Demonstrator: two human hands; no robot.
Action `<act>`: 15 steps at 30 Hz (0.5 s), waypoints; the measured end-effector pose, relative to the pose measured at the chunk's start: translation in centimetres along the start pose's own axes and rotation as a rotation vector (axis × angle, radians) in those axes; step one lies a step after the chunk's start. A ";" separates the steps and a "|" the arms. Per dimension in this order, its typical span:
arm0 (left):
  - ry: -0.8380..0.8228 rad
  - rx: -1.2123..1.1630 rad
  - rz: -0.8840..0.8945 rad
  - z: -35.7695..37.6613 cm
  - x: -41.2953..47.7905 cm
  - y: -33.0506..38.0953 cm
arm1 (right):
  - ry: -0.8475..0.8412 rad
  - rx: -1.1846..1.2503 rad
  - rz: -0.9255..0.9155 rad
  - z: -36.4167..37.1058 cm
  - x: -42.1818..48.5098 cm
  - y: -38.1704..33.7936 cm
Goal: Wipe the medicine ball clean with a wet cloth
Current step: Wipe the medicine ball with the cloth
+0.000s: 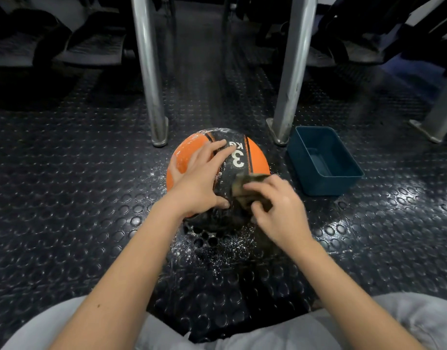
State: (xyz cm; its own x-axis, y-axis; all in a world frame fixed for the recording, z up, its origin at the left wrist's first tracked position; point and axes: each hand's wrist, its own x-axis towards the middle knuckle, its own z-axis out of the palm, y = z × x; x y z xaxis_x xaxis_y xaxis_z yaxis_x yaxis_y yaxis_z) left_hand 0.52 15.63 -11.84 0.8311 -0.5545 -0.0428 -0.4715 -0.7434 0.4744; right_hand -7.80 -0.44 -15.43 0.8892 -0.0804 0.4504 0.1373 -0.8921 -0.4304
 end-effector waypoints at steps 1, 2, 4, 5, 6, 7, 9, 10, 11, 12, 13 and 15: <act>-0.003 -0.002 0.003 0.0 0.0 0.0 | 0.013 -0.003 0.060 -0.2 0.7 0.7; -0.002 0.002 0.008 0.0 -0.1 0.0 | 0.006 0.000 0.107 -0.4 1.1 1.1; 0.008 0.013 0.003 0.0 0.0 0.0 | -0.009 -0.008 0.088 -0.3 0.7 0.4; 0.017 0.011 -0.004 0.0 0.0 -0.2 | -0.009 -0.016 0.024 0.2 0.1 -0.3; 0.027 0.006 -0.008 0.1 0.0 -0.3 | -0.021 -0.027 -0.046 0.5 -0.8 -1.3; 0.031 0.007 -0.005 0.1 0.0 -0.4 | -0.042 -0.038 -0.111 0.8 -1.7 -2.1; 0.012 0.017 0.004 0.0 0.0 -0.5 | -0.078 -0.036 -0.163 0.8 -1.9 -2.2; -0.002 0.016 0.006 0.0 0.1 -0.5 | -0.078 -0.029 -0.146 0.7 -1.4 -1.7; -0.013 0.011 0.007 -0.1 0.1 -0.5 | -0.066 -0.020 -0.102 0.4 -0.7 -1.0; -0.019 0.000 0.008 -0.2 0.1 -0.4 | -0.041 -0.014 -0.034 0.1 -0.1 -0.1; -0.021 -0.010 0.010 -0.1 0.1 -0.3 | -0.014 -0.014 0.039 -0.3 0.8 0.9; -0.019 -0.012 0.016 0.0 0.1 -0.2 | 0.011 -0.031 0.158 -0.6 2.0 2.4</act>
State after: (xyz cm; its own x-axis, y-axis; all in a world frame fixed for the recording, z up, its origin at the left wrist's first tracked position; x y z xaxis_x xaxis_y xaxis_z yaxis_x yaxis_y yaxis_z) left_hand 0.70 15.71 -11.94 0.8174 -0.5738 -0.0518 -0.4814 -0.7297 0.4856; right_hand -5.99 -3.03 -15.10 0.8937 -0.2255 0.3878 -0.0174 -0.8813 -0.4722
